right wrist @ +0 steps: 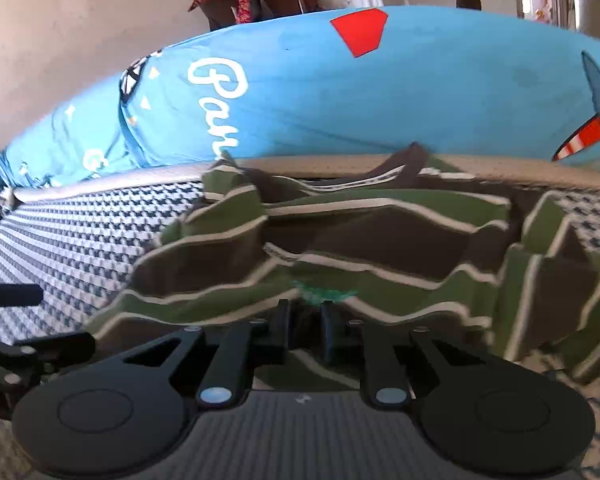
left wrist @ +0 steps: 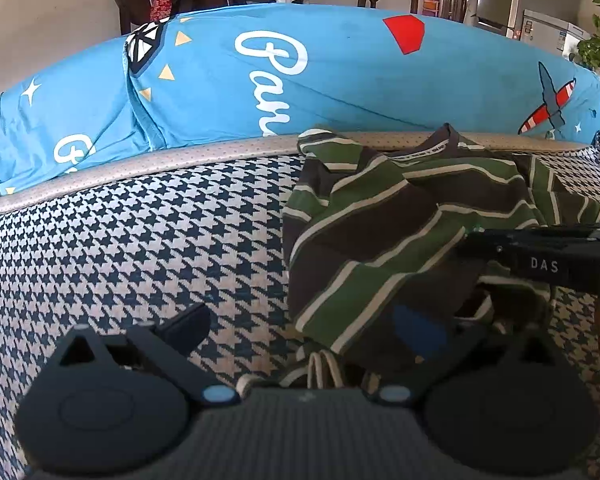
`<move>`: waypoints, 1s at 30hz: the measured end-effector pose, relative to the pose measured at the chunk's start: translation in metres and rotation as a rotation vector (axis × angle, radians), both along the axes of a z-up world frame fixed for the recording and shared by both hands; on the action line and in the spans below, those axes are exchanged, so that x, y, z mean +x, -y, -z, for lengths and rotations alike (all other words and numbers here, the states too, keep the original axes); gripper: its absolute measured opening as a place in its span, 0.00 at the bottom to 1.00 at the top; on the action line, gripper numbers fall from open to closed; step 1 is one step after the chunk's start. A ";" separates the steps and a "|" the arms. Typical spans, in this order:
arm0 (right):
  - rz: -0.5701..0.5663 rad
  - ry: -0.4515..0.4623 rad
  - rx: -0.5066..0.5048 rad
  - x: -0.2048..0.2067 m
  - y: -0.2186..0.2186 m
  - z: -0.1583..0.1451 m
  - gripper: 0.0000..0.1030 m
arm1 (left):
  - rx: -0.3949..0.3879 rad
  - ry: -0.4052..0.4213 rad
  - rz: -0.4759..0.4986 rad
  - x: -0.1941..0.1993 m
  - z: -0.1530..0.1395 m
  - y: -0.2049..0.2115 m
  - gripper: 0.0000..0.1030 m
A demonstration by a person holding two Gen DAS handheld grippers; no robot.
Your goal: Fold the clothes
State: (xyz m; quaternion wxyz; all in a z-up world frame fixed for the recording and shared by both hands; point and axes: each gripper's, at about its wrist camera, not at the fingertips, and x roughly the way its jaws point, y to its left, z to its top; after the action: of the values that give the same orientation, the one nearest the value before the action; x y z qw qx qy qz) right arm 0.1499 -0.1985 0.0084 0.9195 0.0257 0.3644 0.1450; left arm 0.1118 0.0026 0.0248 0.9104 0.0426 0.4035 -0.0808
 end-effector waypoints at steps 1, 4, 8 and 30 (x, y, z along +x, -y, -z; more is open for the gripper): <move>-0.004 -0.003 0.008 0.000 0.001 0.000 0.16 | 0.000 0.001 0.004 0.000 0.000 0.001 1.00; -0.018 -0.020 0.036 0.000 0.002 0.000 0.13 | 0.000 0.003 0.017 -0.001 -0.001 0.005 1.00; -0.050 -0.027 0.074 0.001 0.002 0.000 0.13 | 0.007 0.006 0.035 -0.003 0.000 0.010 1.00; -0.081 0.009 0.260 0.011 0.014 -0.017 0.09 | 0.020 0.056 0.101 -0.006 -0.003 0.038 1.00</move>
State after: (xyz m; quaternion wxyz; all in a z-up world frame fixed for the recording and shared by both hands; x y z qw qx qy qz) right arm 0.1613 -0.2125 0.0254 0.9034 0.1293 0.3393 0.2281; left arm 0.1059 -0.0355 0.0276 0.9157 0.0740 0.3760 -0.1212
